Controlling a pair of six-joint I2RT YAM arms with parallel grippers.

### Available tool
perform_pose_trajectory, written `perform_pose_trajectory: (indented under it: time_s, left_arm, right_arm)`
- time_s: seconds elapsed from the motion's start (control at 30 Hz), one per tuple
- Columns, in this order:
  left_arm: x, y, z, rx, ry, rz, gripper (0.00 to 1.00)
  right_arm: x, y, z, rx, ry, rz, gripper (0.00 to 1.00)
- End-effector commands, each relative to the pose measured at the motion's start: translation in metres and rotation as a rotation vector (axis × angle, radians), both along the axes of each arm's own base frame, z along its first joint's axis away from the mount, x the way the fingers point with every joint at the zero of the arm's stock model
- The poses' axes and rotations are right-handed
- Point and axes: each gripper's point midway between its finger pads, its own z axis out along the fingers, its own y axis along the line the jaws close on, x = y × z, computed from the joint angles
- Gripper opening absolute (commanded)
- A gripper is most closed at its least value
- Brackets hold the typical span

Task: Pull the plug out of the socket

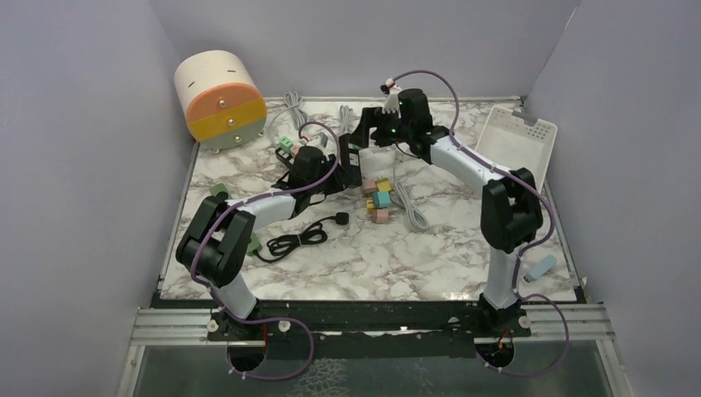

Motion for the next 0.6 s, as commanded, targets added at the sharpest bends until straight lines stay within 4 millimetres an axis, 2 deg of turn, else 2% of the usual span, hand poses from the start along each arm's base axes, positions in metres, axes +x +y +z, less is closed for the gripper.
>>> perform_pose_trajectory:
  time_s: [0.0,0.13,0.3,0.43,0.5,0.57]
  left_arm:
    - [0.017,-0.01,0.06,-0.021,-0.172,-0.002,0.0]
    - [0.018,-0.009,0.067,-0.005,-0.184,0.007,0.0]
    - [0.019,-0.005,0.073,0.008,-0.194,0.022,0.0]
    - [0.019,-0.005,0.072,0.011,-0.194,0.025,0.0]
    - [0.02,-0.004,0.07,0.016,-0.191,0.029,0.0]
    - [0.021,-0.003,0.069,0.02,-0.188,0.04,0.0]
  right_arm:
    - [0.035,0.013,-0.002,0.01,-0.018,-0.031,0.9]
    - [0.052,0.018,-0.012,-0.004,-0.014,-0.046,0.89]
    - [0.06,0.015,-0.026,-0.031,-0.002,-0.072,0.85]
    - [0.057,0.018,-0.033,-0.017,0.017,-0.059,0.62]
    - [0.055,0.019,-0.034,-0.008,0.03,-0.05,0.56]
    - [0.051,0.02,-0.034,-0.001,0.045,-0.046,0.55]
